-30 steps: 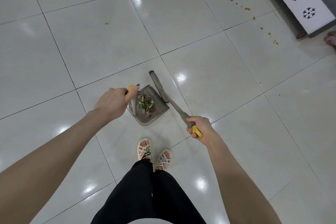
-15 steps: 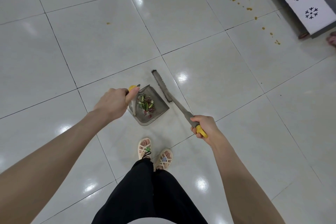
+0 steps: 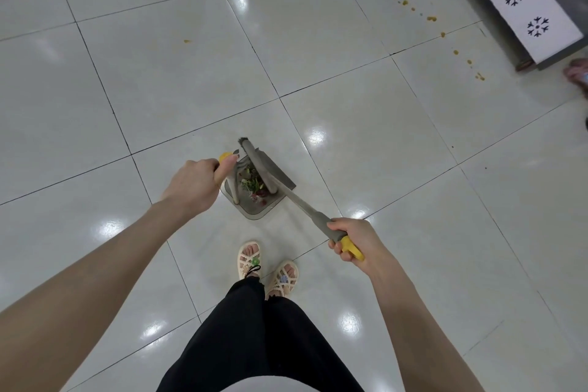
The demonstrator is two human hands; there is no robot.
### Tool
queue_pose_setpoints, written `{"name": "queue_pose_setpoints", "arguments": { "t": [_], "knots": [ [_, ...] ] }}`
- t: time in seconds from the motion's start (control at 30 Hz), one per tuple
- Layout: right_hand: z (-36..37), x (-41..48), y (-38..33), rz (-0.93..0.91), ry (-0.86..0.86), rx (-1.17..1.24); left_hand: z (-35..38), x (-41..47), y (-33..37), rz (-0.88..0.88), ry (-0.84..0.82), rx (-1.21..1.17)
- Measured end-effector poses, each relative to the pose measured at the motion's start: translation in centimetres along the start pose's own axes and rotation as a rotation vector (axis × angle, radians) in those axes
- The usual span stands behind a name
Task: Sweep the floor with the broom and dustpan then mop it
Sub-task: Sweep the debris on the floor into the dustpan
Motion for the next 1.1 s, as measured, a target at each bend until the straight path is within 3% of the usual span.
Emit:
{"name": "queue_pose_setpoints", "arguments": {
  "t": [0.67, 1.1],
  "knots": [
    [-5.1, -3.0, -4.7, -0.209, 0.181, 0.103, -0.4, 3.6, 8.3, 0.231, 0.078, -0.088],
    [-7.0, -3.1, -5.4, -0.203, 0.254, 0.222, 0.2, 5.3, 12.6, 0.345, 0.049, -0.071]
  ]
}}
Point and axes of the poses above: each hand's wrist, its own x-axis towards the middle knuckle, its own z-axis out of the palm, y = z × x, the point moved 2 cm from there along x, towards the middle knuckle, and after that the axes turned 8 degrees about -x, right-handed, at the moved point
